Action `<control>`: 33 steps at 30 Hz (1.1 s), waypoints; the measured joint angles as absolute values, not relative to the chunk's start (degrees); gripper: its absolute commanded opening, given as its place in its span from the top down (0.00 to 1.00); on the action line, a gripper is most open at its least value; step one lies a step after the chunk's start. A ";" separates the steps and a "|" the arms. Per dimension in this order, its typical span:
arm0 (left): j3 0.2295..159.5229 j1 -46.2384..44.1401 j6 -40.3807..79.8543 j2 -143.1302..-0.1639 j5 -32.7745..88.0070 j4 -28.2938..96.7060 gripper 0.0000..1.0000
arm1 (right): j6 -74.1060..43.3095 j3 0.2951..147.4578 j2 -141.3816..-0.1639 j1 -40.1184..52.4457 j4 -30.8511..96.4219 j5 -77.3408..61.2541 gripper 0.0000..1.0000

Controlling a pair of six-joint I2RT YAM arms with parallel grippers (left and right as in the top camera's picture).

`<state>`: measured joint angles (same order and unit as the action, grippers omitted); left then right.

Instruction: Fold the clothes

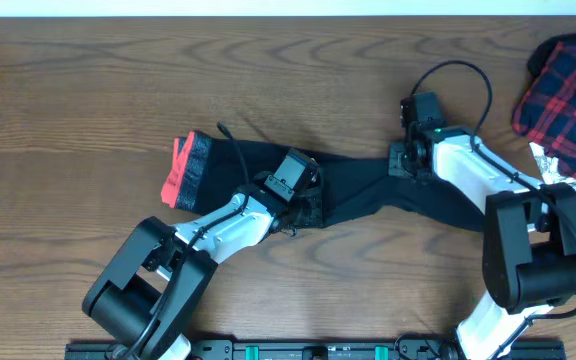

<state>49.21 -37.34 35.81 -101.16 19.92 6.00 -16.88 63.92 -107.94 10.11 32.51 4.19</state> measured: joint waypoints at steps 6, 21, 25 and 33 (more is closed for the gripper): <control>49.21 -37.10 35.81 -101.16 18.79 6.09 0.78 | -16.25 64.49 -107.59 8.14 38.94 2.46 0.72; 49.12 -29.85 33.15 -99.46 19.16 3.51 0.76 | -10.26 64.25 -94.85 5.39 43.62 2.17 0.63; 49.10 -29.89 32.08 -95.07 19.22 2.74 0.76 | -9.91 64.51 -89.41 5.39 47.05 -0.54 0.64; 49.10 -29.63 28.18 -90.06 17.56 3.18 0.76 | -10.09 62.98 -89.21 5.37 51.86 -3.22 0.83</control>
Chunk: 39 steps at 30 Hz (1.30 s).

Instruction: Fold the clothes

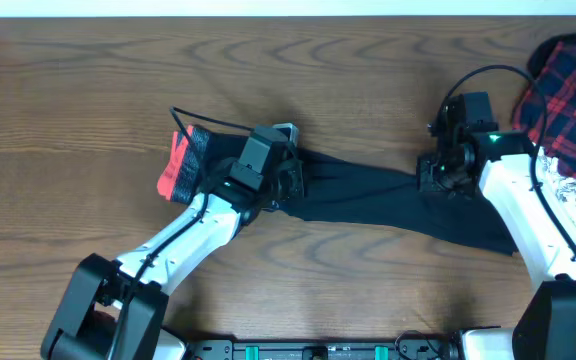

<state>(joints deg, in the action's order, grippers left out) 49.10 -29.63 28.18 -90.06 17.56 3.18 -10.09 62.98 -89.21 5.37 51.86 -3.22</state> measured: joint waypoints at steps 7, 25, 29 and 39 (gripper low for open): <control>49.08 -25.39 22.35 -90.00 10.55 6.68 0.76 | -11.35 56.45 -90.63 3.36 48.97 -3.14 0.83; 49.08 -17.34 14.90 -96.75 4.43 3.88 0.77 | -16.12 50.94 -90.76 1.61 44.10 -1.65 0.82; 49.08 -17.15 14.70 -100.73 4.01 3.88 0.77 | -16.16 50.94 -90.76 1.43 43.81 -0.30 0.80; 49.15 -11.14 14.52 -101.41 4.27 3.64 0.77 | -16.16 50.92 -90.76 -0.82 43.20 5.76 0.81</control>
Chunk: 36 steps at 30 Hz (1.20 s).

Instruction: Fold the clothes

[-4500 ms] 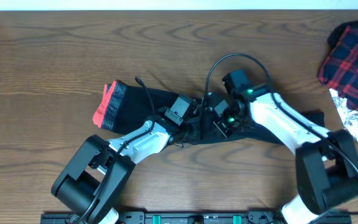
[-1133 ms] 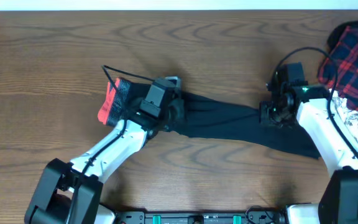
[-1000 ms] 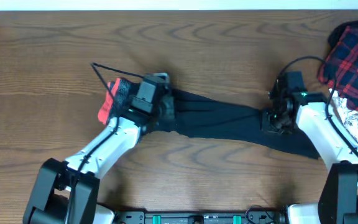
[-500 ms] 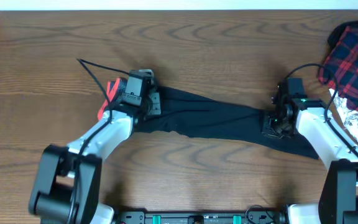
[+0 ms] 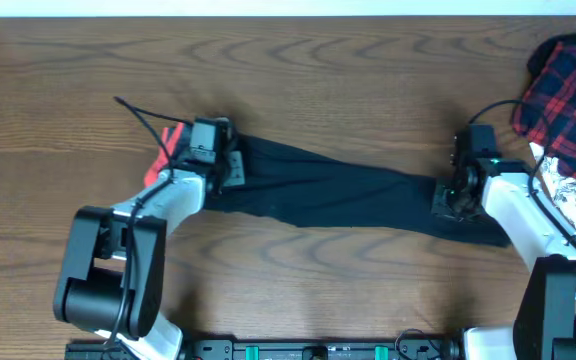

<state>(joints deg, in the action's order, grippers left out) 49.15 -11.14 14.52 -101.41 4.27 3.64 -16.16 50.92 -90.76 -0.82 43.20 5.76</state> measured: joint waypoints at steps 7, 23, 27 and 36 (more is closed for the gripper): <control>49.15 -8.05 14.52 -101.41 4.27 3.77 0.77 | -16.10 50.92 -90.76 -4.78 43.29 7.05 0.81; 49.17 -4.60 13.78 -101.41 -0.43 4.29 0.55 | -15.64 50.92 -94.04 -10.33 42.33 7.40 0.83; 49.23 -4.60 13.34 -101.41 -0.43 4.43 0.40 | -15.05 51.13 -97.32 -10.37 41.47 7.46 0.87; 49.39 -3.11 13.26 -100.14 -0.43 7.84 0.35 | -13.91 51.18 -97.36 -13.65 39.68 6.09 0.85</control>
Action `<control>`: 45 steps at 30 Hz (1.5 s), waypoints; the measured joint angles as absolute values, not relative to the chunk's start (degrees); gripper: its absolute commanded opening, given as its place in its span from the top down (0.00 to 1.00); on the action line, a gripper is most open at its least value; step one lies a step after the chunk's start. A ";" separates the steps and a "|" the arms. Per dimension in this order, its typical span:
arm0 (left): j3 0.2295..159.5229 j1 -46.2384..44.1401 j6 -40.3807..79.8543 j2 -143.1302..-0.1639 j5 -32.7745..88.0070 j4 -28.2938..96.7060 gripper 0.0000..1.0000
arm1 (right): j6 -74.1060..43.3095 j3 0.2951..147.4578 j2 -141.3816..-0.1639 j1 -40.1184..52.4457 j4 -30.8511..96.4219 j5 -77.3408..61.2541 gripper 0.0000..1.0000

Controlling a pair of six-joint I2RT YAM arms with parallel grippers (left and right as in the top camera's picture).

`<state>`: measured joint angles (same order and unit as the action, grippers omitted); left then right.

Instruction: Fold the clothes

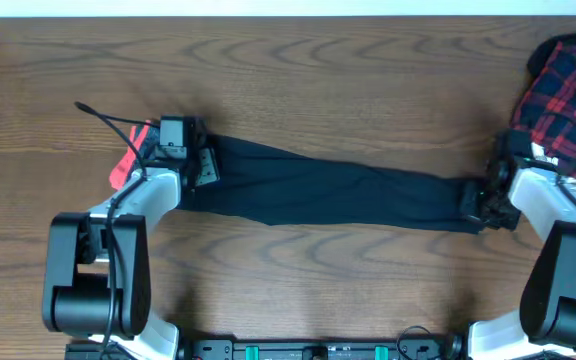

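Observation:
A black garment (338, 195) with a red waistband (126, 165) lies stretched in a long band across the middle of the table. At its left end my left gripper (196, 165) sits pressed down on the cloth just right of the red band, apparently shut on it. Over at the right end my right gripper (475, 207) is down on the cloth too, seemingly shut on that end. The fingertips of both are hidden under the wrists.
A red and navy plaid garment (568, 90) is heaped at the back right corner, with a white patterned cloth beside it at the right edge. The wooden table (288, 80) stretches behind and in front of the black garment.
Both grippers have moved outward, the left one further left and the right one further right. The black garment is now longer, straighter and flatter between them.
At first the black garment lay bunched with both grippers near its middle. The left gripper then stood further left and the right further right at each later moment. The garment has stretched from a crumpled shape into a long flat band.

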<state>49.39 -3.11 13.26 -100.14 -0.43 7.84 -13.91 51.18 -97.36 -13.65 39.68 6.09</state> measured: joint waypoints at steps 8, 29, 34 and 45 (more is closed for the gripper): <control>49.32 -2.02 13.23 -99.33 -0.40 11.29 0.36 | -12.25 51.20 -97.38 -21.08 38.44 0.89 0.82; 49.23 -1.87 13.47 -81.19 1.10 16.86 0.35 | -6.28 53.15 -87.55 -22.06 42.44 -8.86 0.59; 49.15 -1.87 13.50 -81.89 1.10 23.97 0.35 | -6.87 53.52 -86.21 -22.09 45.41 -8.91 0.50; 48.38 -1.21 13.67 -87.57 1.08 25.15 0.35 | -8.49 53.52 -87.88 -22.90 44.56 -7.66 0.46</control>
<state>48.38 -1.21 13.67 -87.57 1.08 25.15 -8.49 53.52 -87.88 -22.90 44.56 -7.66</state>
